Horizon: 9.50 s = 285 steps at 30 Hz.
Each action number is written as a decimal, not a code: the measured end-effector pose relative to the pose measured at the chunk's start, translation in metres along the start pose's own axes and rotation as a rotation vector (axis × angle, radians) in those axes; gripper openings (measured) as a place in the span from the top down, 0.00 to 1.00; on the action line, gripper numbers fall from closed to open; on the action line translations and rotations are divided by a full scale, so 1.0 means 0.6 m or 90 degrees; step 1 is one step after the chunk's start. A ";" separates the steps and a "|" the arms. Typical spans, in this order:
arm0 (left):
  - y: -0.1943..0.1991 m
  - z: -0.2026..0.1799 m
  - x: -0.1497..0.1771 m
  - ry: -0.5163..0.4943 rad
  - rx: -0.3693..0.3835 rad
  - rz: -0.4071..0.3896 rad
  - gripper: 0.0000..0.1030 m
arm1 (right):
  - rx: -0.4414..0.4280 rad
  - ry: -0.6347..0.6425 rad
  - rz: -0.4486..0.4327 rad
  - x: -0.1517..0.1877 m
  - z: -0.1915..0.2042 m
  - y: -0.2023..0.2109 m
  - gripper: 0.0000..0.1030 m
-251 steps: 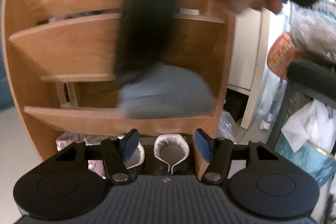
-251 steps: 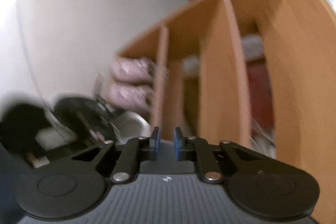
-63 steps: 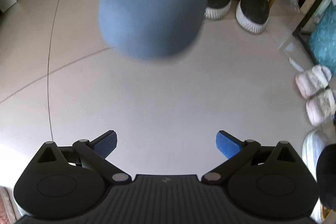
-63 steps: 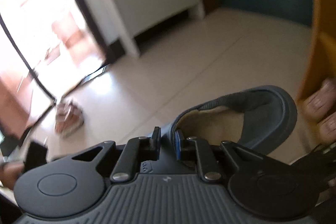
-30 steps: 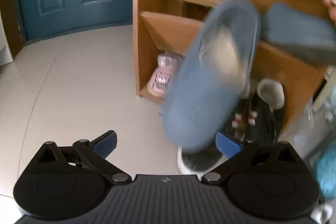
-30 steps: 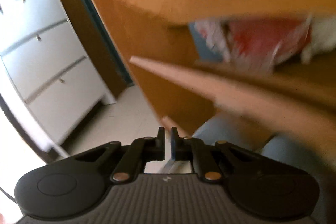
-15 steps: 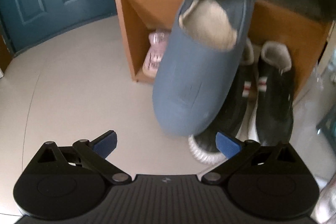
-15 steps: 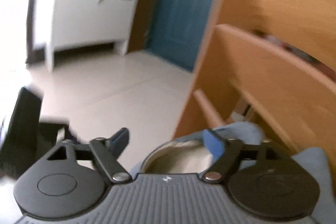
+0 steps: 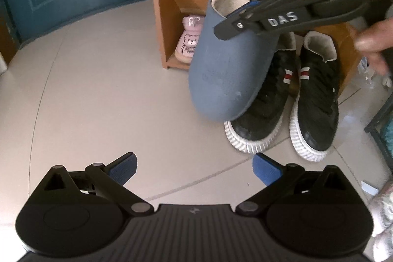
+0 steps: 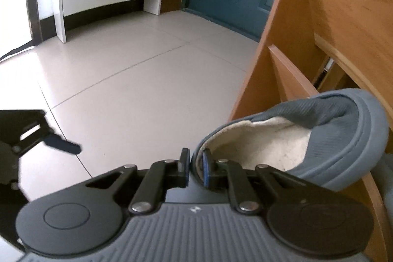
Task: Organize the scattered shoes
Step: 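Carry the blue-gray slipper with the right tool onto the shelf's middle board, then open the right tool to set the slipper beside the other one, then withdraw the right tool from the shelf, then turn the left tool toward the pink fuzzy slippers on the floor, then lower the left tool onto a pink fuzzy slipper and close on its heel, then lift the pink fuzzy slipper with the left tool toward the shelf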
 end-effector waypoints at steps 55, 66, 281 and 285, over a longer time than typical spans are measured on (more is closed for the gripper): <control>0.007 -0.001 -0.234 -0.070 0.103 -0.071 0.00 | -0.018 -0.382 -0.126 -0.100 -0.235 0.194 0.96; 0.077 -0.105 -0.314 -0.226 0.147 -0.160 0.00 | 0.077 -0.398 -0.201 -0.108 -0.241 0.291 0.95; -0.113 0.020 0.053 0.066 0.201 0.073 0.78 | 0.048 -0.229 0.125 0.031 0.048 0.073 0.01; -0.109 0.015 0.049 0.075 0.228 0.040 0.53 | 0.020 -0.389 0.159 0.093 0.019 0.044 0.01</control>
Point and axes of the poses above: each gripper's, at about its wrist camera, not at the fingertips, and y roughly against the way its jaws point, z to its left, x to its underside, the point moved 10 cm from there along -y, roughly the way its jaws point, and after that the axes turned 10 degrees about -y, right-handed, at the moved point
